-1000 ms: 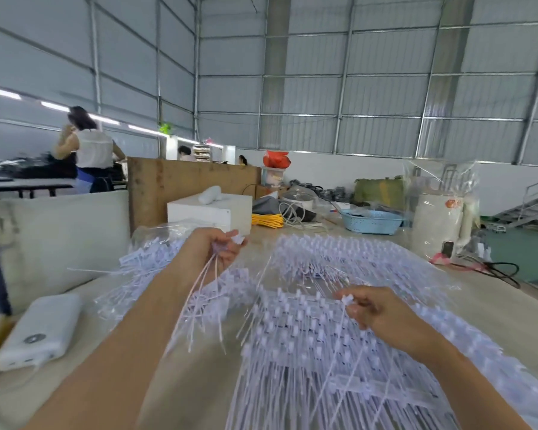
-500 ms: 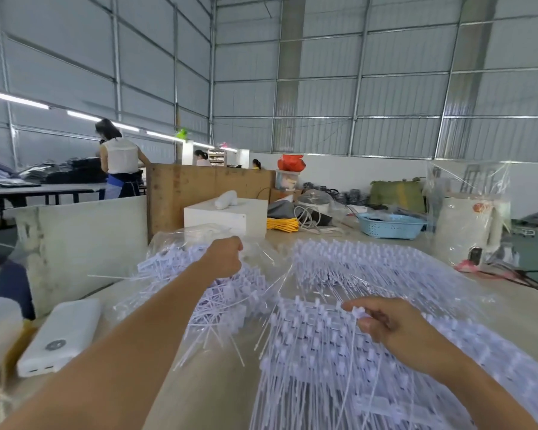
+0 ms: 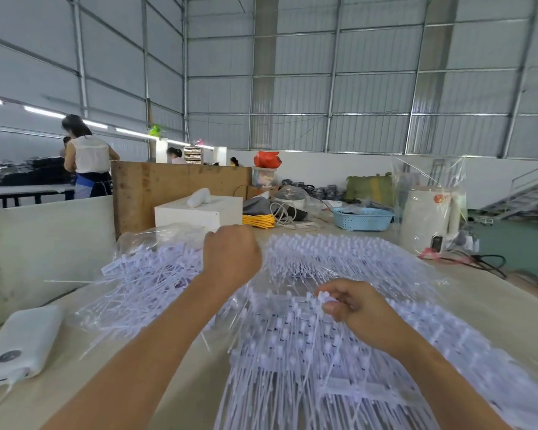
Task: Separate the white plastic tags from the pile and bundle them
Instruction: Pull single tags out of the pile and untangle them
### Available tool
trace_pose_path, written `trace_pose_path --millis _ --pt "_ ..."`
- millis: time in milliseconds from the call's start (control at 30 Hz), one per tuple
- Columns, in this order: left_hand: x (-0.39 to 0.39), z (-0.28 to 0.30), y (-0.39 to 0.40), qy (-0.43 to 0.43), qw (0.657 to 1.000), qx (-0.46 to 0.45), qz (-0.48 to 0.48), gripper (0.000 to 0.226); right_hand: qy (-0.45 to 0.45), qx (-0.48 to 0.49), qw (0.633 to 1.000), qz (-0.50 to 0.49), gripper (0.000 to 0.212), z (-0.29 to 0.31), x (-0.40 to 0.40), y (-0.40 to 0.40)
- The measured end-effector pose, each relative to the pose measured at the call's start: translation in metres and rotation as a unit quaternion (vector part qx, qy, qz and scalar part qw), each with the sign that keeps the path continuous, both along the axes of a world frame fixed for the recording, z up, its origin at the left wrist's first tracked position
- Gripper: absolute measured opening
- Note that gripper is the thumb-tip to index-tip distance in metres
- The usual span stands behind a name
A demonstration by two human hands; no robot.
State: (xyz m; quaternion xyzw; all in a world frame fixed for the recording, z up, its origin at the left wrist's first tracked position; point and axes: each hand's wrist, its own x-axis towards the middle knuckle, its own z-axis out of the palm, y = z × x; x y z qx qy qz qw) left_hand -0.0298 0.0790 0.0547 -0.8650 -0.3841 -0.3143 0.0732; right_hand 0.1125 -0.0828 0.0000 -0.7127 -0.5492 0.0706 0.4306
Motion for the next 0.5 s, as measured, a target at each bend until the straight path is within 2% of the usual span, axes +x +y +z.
trace_pose_path --millis 33,67,100,167,233,267,333,367,433,467,500 --pt "0.004 -0.005 -0.021 -0.080 0.990 -0.069 -0.094 0.023 0.016 0.010 1.000 0.004 0.022 0.001 0.000 0.000" --pt "0.009 -0.012 -0.041 -0.128 0.962 -0.167 -0.174 0.031 0.033 0.021 0.999 0.008 0.023 0.003 -0.002 0.000" --pt "0.014 -0.020 -0.057 -0.138 0.924 -0.270 -0.231 0.040 0.037 0.034 0.999 0.014 0.023 0.004 -0.003 0.000" --pt "0.022 -0.037 -0.076 -0.130 0.842 -0.429 -0.302 0.043 0.003 0.060 0.998 0.019 0.031 0.002 -0.005 0.000" --pt "0.026 -0.053 -0.080 -0.172 0.773 -0.513 -0.332 0.034 -0.033 0.055 0.998 0.011 0.037 0.000 -0.006 0.000" --pt "0.026 -0.057 -0.078 -0.199 0.754 -0.534 -0.327 0.032 -0.031 0.040 0.999 0.018 0.040 -0.001 -0.007 -0.001" --pt "0.024 -0.064 -0.074 -0.235 0.744 -0.545 -0.307 0.026 -0.001 0.001 0.999 0.053 0.049 0.000 -0.010 -0.002" --pt "0.023 -0.067 -0.072 -0.239 0.755 -0.534 -0.297 0.023 -0.013 -0.024 0.998 0.056 0.051 0.001 -0.009 -0.002" --pt "0.022 -0.070 -0.069 -0.240 0.789 -0.495 -0.273 0.021 -0.118 -0.081 0.989 0.022 0.048 0.003 -0.005 -0.002" --pt "0.021 -0.070 -0.068 -0.248 0.797 -0.483 -0.265 0.019 -0.178 -0.100 0.979 -0.003 0.039 0.005 -0.005 -0.003" --pt "0.021 -0.070 -0.067 -0.259 0.795 -0.481 -0.264 0.018 -0.190 -0.099 0.977 -0.014 0.027 0.006 -0.005 -0.003"
